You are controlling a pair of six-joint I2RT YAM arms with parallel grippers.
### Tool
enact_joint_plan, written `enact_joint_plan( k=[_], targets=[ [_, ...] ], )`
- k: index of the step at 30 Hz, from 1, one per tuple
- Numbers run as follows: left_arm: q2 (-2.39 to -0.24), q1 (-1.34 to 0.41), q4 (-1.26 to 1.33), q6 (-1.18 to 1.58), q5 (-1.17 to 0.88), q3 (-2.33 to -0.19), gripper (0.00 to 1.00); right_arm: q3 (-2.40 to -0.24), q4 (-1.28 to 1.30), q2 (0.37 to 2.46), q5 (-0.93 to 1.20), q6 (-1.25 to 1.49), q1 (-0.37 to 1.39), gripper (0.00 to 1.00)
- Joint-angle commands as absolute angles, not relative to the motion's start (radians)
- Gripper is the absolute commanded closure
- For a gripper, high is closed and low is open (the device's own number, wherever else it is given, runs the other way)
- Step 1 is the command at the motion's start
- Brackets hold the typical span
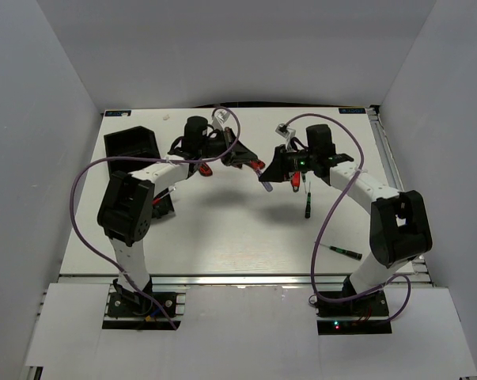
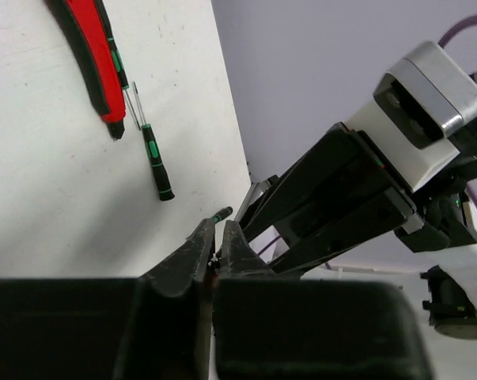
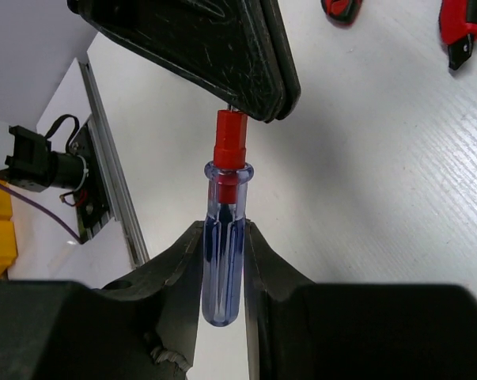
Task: Sort the tools into containers
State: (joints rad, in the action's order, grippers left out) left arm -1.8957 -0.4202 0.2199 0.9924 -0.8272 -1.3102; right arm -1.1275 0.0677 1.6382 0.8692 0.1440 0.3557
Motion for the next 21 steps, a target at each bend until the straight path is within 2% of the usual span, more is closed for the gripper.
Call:
enact_joint_plan(
  k=[1, 2, 3, 5, 6, 9, 12, 18, 21],
  targets=[
    [-1.902, -0.426, 0.239, 1.017, -0.903, -1.356, 0.96, -1.170, 0.012, 1.649, 0.885, 0.149, 0.364, 1.00],
    [-1.902, -0.426, 0.239, 1.022, -0.907, -1.358, 1.00, -1.170, 0.014, 1.651, 0.887, 0.147, 0.364, 1.00],
    [-1.901, -0.426, 0.239, 1.020, -0.907, -1.355, 1.00, -1.169, 0.011, 1.648, 0.899, 0.141, 0.362, 0.96],
    [-1.890, -0.423, 0.238, 1.012, -0.896, -1.350, 1.00, -1.169, 0.015, 1.646, 0.923, 0.118, 0.362, 0.77],
    [-1.884, -0.417, 0.233, 0.994, -0.890, -1.347, 1.00, -1.167, 0.023, 1.643, 0.934, 0.091, 0.364, 0.56],
    [-1.847, -0.381, 0.158, 0.929, -0.862, -1.342, 1.00, -1.166, 0.064, 1.626, 0.934, 0.031, 0.362, 0.31],
    [-1.793, -0.315, -0.018, 0.830, -0.807, -1.353, 1.00, -1.164, 0.141, 1.603, 0.939, -0.098, 0.359, 0.23],
    [-1.663, -0.138, -0.490, 0.491, -0.605, -1.452, 1.00, -1.138, 0.290, 1.551, 0.980, -0.369, 0.331, 0.19],
    [-1.611, -0.104, -0.685, 0.252, -0.393, -1.535, 1.00, -1.117, 0.351, 1.533, 0.960, -0.445, 0.315, 0.19]
  ],
)
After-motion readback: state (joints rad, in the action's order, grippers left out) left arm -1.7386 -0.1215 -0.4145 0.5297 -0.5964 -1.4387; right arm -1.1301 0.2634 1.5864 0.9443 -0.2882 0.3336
